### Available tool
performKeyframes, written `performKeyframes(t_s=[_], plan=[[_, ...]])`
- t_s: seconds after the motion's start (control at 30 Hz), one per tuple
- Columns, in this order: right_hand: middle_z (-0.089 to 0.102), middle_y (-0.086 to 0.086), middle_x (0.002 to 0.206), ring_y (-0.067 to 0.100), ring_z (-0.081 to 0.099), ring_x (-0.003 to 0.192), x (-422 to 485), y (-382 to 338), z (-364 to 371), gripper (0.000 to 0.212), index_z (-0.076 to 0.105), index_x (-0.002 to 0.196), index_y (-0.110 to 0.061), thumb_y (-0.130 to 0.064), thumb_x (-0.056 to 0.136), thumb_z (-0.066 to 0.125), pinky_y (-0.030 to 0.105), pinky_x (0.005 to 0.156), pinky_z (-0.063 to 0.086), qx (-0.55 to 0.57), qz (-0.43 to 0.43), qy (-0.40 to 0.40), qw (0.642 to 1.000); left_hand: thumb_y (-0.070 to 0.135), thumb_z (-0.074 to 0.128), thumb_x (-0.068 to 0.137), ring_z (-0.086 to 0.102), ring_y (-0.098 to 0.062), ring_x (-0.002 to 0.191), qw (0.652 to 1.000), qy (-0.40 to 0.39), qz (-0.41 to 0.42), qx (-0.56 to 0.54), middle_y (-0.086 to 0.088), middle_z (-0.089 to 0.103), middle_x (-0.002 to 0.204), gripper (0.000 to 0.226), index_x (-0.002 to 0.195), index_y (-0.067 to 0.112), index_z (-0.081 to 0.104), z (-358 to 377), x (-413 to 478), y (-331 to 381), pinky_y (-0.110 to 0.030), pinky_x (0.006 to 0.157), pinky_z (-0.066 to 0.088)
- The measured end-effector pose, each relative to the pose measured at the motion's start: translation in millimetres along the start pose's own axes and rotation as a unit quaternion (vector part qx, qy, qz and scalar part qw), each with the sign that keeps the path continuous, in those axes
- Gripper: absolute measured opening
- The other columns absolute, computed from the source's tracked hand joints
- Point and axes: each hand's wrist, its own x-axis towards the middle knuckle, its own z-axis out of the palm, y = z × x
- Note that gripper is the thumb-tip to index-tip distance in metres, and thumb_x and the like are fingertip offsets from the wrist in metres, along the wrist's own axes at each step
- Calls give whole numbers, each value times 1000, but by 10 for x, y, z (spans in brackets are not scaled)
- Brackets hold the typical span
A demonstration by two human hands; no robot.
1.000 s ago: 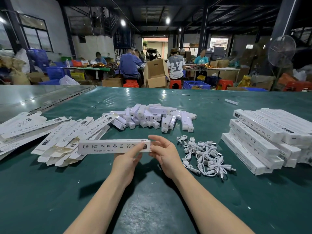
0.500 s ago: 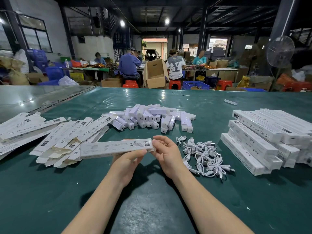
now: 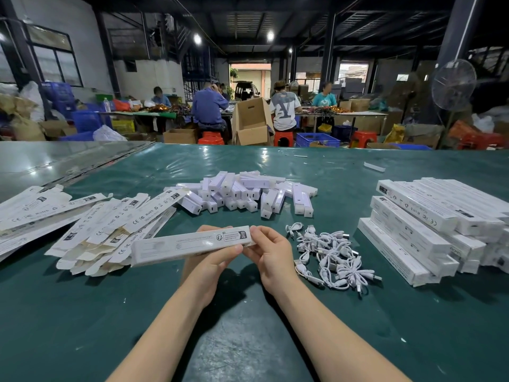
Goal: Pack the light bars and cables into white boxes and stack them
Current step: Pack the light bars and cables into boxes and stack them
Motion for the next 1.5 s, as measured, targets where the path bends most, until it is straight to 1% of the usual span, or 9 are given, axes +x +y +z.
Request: performKeyframes(t_s=[0.1, 0.23, 0.33, 0.6, 0.8, 1.03, 1.17, 1.37, 1.5], plan=[[69, 7, 62, 16, 68, 59, -9, -24, 6, 19, 58, 72, -1, 3, 89, 52, 24, 60, 57, 60, 22, -13, 998, -15, 65, 60, 65, -19, 88, 1000, 11, 2, -8, -9, 65, 89, 37, 84, 8, 48, -8, 10, 14, -30, 83, 52], [70, 9, 67, 17, 68, 63, -20, -18, 35, 17, 60, 75, -2, 7, 87, 51, 25, 62, 57, 80, 30, -44, 995, -3, 70, 62, 68, -16, 81, 998, 1, -5, -62, -3, 71, 79, 29, 83, 9, 54, 8, 11, 50, -30, 78, 54], [70, 6, 66, 15, 67, 61, -27, 14, 51, 17, 61, 76, -4, 6, 87, 52, 24, 61, 56, 55, 24, -50, 997, 11, 79, 59, 67, -18, 79, 993, 68, -23, -95, -5, 70, 80, 32, 85, 11, 61, 23, 8, 32, -28, 71, 57], [69, 6, 62, 14, 68, 59, 3, 51, 7, 19, 61, 68, -3, 5, 84, 58, 20, 57, 54, 35, 9, 8, 999, -14, 50, 83, 67, -26, 86, 991, 105, -55, -68, -22, 63, 96, 29, 112, -13, 52, 59, -2, 19, -30, 80, 56], [65, -3, 61, 9, 63, 60, -4, 68, 6, 21, 60, 68, -9, 1, 86, 58, 19, 56, 52, -46, -31, 1, 998, -14, 50, 84, 67, -23, 82, 987, 126, -70, -75, -15, 67, 85, 15, 85, -3, 60, 93, -10, 32, -26, 75, 57], [68, -8, 68, 2, 62, 65, -59, 69, 68, 29, 68, 76, -17, 4, 88, 51, 18, 62, 51, -128, -64, -19, 989, -11, 52, 85, 69, -15, 76, 984, 153, -50, -74, -10, 69, 80, 12, 89, -3, 60, 78, 6, 14, -21, 69, 57], [68, -9, 79, 6, 61, 78, -108, 70, 127, 34, 68, 89, -21, 7, 88, 47, 22, 73, 50, -130, -20, -63, 989, -6, 52, 87, 67, -15, 84, 980, 168, -55, -89, -15, 66, 96, 21, 107, -6, 58, 31, 54, 25, -20, 76, 56], [63, -6, 103, 6, 57, 93, -150, 37, 188, 40, 48, 125, -23, 0, 94, 38, 22, 87, 43, -23, 89, -212, 973, 8, 55, 89, 65, -3, 54, 958, 192, -118, -177, 3, 69, 61, 13, 79, 10, 63, 22, 66, 54, -14, 54, 54], [53, -9, 112, 2, 48, 104, -224, 153, 287, 53, 31, 134, -32, 4, 95, 34, 15, 94, 38, -26, 104, -271, 956, 12, 53, 92, 61, -2, 45, 935, 215, -129, -251, 5, 64, 51, 38, 57, 13, 67, -13, 77, 100, -13, 41, 47]])
